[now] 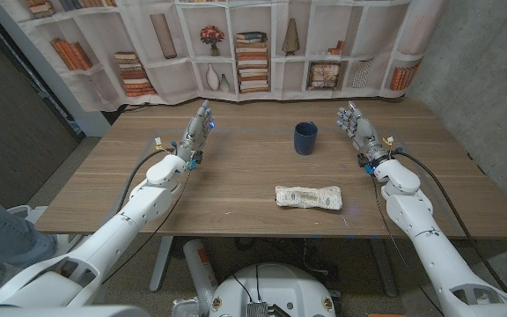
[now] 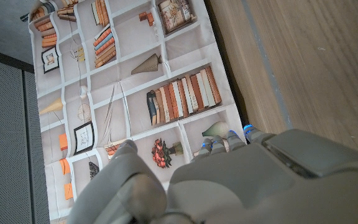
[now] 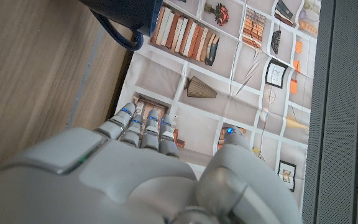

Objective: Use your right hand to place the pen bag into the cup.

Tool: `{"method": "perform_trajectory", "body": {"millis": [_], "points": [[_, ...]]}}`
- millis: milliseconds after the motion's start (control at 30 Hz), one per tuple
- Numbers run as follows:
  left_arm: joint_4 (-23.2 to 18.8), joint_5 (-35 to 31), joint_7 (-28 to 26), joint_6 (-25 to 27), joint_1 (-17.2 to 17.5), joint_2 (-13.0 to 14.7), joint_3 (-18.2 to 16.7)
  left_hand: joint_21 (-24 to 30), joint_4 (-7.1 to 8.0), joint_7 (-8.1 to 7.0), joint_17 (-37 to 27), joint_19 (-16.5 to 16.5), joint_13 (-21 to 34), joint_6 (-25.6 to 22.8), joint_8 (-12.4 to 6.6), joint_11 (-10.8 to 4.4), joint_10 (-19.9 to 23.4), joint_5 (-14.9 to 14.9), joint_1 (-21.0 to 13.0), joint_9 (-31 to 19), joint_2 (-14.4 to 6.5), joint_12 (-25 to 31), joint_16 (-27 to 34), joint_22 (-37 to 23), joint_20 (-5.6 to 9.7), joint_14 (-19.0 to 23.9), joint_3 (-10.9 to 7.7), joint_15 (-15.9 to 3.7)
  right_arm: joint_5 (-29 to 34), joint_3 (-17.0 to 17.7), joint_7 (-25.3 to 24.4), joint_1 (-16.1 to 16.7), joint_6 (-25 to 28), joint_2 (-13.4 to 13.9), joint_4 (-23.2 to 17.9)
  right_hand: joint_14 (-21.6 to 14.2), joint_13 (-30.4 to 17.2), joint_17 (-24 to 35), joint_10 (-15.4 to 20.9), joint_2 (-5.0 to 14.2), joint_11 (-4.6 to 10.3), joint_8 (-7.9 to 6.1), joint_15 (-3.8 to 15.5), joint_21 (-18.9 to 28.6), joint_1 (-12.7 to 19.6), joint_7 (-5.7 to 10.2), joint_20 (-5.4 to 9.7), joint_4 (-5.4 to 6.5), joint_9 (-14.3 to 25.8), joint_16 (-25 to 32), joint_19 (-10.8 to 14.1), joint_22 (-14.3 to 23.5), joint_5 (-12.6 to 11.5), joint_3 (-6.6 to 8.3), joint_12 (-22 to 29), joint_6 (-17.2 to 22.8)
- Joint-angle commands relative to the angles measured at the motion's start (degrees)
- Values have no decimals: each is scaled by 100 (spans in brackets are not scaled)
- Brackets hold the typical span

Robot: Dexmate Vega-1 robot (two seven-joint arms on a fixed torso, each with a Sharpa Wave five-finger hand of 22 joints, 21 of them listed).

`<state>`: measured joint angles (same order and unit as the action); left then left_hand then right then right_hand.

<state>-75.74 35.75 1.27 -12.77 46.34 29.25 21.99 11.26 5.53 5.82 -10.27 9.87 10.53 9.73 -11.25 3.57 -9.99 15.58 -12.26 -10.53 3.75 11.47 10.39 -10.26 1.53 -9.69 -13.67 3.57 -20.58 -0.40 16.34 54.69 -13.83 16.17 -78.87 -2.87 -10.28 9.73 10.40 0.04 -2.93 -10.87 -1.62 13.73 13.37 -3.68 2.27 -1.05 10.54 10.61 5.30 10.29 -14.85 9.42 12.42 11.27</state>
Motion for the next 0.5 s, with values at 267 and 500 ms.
{"method": "perform_trajectory", "body": {"millis": [267, 500], "points": [[-6, -27, 11, 49, -43, 24, 12, 27, -27, -31, -8, 654, 14, 104, -30, -38, -127, -6, -88, -24, -27, 36, 34, -17, -57, -508, -32, -23, 11, 71, 1, 262, -207, 54, -291, -86, -6, 31, 78, 17, 47, -67, 18, -5, 73, 64, 130, -37, 9, 32, 88, 6, 25, 15, 39, 62], [-60, -29, 7, 77, -17, 73, -4, 26, -31, -33, -8, 656, 14, 101, -30, -42, -124, -9, -97, -24, -32, 37, 34, -17, -62, -508, -32, -20, 5, 63, -23, 320, -267, 68, -344, -116, -7, 31, 96, 23, 54, -69, 15, -10, 87, 76, 130, -49, 10, 35, 106, 6, 28, 19, 41, 79]]}}
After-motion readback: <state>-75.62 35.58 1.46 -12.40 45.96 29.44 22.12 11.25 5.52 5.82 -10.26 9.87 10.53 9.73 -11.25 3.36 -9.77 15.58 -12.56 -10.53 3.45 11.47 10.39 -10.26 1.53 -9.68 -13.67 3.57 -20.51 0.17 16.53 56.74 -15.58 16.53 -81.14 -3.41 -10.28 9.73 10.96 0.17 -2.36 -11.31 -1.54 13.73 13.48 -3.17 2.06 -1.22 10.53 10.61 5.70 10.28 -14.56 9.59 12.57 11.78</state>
